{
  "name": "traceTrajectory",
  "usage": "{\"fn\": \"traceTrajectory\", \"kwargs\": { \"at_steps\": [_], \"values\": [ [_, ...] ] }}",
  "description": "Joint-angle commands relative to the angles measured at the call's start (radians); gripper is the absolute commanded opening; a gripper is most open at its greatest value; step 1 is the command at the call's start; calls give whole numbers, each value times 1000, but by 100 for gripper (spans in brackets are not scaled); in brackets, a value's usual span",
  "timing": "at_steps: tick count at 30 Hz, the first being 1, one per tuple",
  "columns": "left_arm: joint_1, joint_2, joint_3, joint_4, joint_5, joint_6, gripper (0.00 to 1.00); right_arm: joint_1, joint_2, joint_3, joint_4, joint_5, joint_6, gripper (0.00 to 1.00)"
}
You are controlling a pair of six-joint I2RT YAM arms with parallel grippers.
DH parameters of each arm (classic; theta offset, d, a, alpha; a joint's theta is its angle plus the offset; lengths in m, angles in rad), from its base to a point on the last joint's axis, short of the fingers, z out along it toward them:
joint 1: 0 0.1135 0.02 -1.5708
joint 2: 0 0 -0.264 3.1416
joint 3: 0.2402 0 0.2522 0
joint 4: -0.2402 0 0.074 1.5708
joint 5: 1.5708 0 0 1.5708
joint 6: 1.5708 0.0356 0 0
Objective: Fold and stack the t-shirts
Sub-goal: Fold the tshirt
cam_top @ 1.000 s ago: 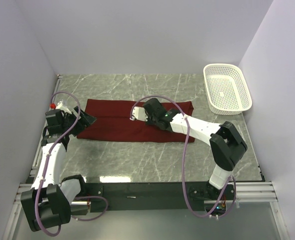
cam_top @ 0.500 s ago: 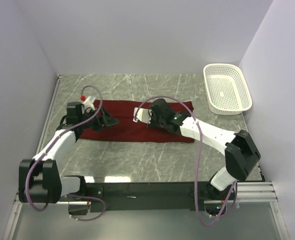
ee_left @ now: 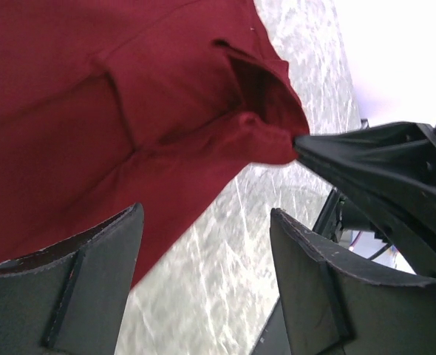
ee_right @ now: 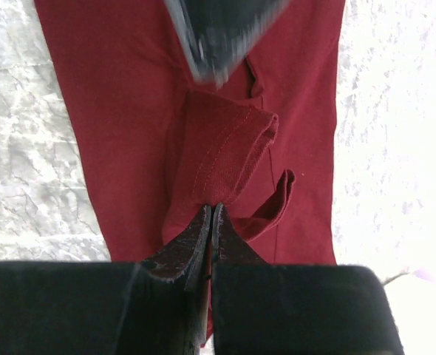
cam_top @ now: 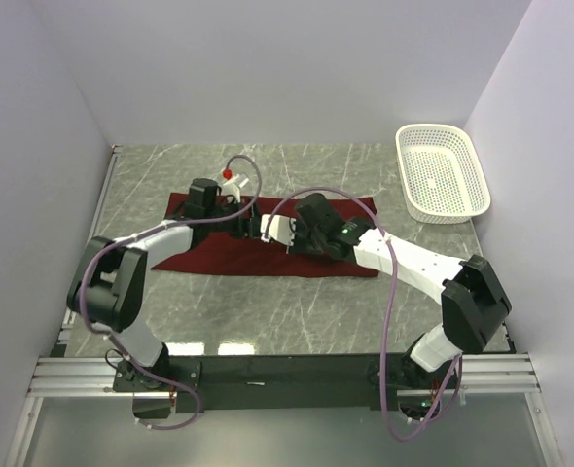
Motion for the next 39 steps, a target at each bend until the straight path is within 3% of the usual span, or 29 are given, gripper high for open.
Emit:
{"fn": "traceTrajectory", "kwargs": {
  "at_steps": [1,18,28,39],
  "values": [
    [-16,52,61,144,79,44,75,-18,-35,-10,8,-51,21,0],
    [-59,257,170,276,332,111,76,-82,-50,-4,16,-149,36,0],
    [-91,281,212,296,317,116,74,-97,-37,8,13,-180,44,0],
    [-95,307,251,186,256,211,70,-108,-40,13,13,-192,47,0]
  ]
}}
